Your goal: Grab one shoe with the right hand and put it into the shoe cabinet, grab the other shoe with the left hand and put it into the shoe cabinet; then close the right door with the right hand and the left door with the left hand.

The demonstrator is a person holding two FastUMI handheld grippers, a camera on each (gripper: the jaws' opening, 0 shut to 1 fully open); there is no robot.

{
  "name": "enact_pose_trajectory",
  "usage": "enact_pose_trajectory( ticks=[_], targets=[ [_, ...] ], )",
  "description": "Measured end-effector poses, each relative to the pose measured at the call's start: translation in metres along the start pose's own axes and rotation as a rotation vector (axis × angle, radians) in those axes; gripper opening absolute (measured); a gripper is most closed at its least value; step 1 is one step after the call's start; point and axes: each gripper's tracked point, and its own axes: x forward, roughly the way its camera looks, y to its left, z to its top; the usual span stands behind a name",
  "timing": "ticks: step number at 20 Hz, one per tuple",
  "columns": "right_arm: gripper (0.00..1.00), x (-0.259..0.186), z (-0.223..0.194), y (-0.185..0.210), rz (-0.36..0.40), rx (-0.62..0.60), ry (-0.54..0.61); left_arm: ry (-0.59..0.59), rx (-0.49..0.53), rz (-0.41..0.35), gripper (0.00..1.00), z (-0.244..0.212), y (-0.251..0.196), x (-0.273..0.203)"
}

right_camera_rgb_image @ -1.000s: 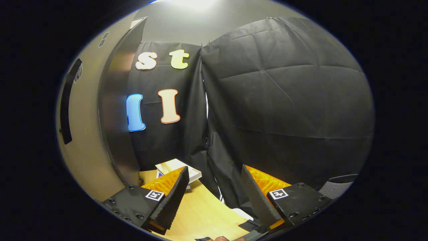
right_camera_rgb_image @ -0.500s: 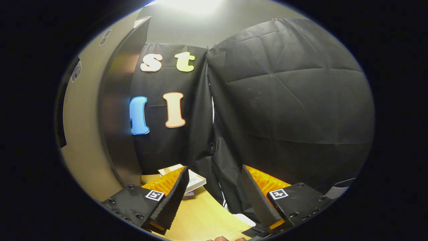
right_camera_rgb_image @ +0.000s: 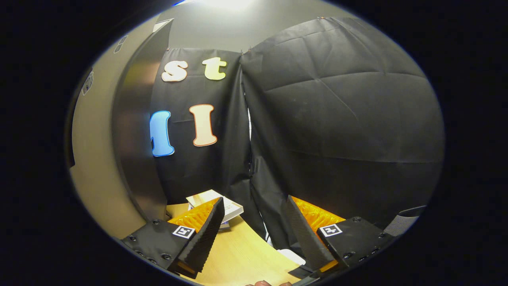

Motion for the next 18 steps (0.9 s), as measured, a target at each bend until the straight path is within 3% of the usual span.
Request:
enact_pose_trajectory(
  ticks=[3,8,14,18],
  targets=[
    [0.98,-0.001,-0.001,0.000,-0.004,-0.001,0.002,-0.123,0.110,0.053,0.14,0.026,0.010,-0.004],
    [0.98,-0.004,0.004,0.001,0.018,-0.008,-0.009,-0.263,0.123,0.046,0.98,0.058,0.001,-0.048],
    [0.95,-0.008,0.021,0.015,0.062,0.001,-0.026,-0.353,0.107,0.048,0.99,0.073,-0.002,-0.102],
    [0.98,-0.012,0.037,0.025,0.101,0.004,-0.040,-0.376,0.070,0.054,0.99,0.069,0.002,-0.128]
  ],
)
